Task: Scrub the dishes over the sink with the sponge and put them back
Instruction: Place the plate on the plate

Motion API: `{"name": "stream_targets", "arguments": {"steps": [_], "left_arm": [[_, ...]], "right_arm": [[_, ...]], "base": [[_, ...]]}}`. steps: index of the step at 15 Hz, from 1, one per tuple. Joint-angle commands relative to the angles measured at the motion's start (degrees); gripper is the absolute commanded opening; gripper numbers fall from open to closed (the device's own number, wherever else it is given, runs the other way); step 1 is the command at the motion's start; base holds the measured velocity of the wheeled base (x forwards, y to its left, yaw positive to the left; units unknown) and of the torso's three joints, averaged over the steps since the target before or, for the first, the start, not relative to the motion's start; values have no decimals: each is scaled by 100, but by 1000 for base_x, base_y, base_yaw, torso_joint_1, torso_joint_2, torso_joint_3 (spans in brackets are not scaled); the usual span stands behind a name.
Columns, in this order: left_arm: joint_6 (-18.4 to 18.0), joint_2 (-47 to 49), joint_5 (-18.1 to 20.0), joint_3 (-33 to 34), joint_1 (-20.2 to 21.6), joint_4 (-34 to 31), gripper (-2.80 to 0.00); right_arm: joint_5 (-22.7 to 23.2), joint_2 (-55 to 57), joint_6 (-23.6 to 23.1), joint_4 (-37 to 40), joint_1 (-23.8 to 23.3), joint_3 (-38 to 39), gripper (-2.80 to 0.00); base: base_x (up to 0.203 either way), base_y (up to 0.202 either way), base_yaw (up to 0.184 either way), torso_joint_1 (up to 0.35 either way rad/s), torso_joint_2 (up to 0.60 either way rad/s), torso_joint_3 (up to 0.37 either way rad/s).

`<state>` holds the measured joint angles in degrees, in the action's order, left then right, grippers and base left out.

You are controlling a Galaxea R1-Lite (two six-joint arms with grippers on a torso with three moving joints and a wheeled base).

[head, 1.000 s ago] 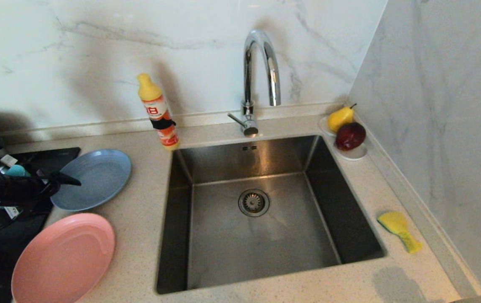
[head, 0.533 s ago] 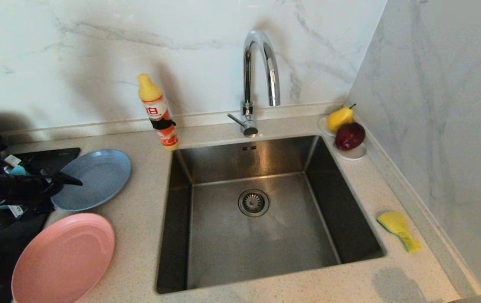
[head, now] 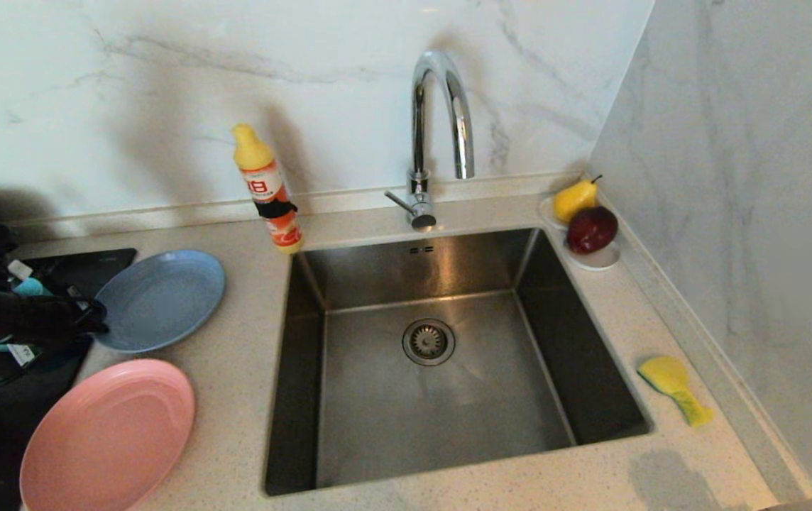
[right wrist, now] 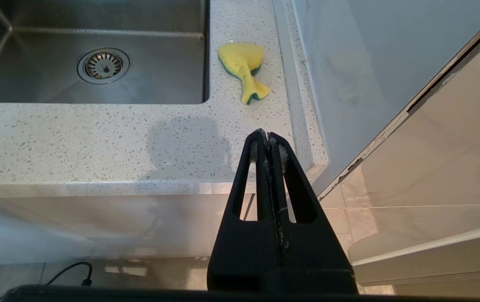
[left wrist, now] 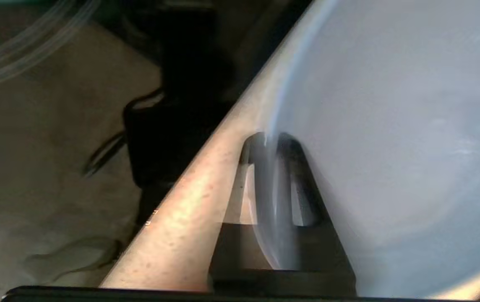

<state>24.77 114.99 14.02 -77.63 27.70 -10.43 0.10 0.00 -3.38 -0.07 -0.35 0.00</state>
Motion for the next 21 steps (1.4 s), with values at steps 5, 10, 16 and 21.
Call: {"name": "stream_targets", "arguments": {"steps": [5, 10, 16, 21], "left_arm": [[-24, -97, -17, -374, -7, -575, -280], [53, -670, -13, -655, -2, -717, -280], [-484, -1541, 24, -848, 103, -2373, -280], [-1442, -2014, 130, -157, 647, -2944, -280]], "right_arm": [[0, 9, -4, -1, 0, 0, -280], [4, 9, -4, -1, 0, 0, -280], [-1, 9, -4, -1, 0, 0, -280], [-1, 9, -4, -1, 0, 0, -280]], "base": [[0, 0, 0, 0, 0, 0], [0, 0, 0, 0, 0, 0], [0, 0, 0, 0, 0, 0], [0, 0, 0, 0, 0, 0]]}}
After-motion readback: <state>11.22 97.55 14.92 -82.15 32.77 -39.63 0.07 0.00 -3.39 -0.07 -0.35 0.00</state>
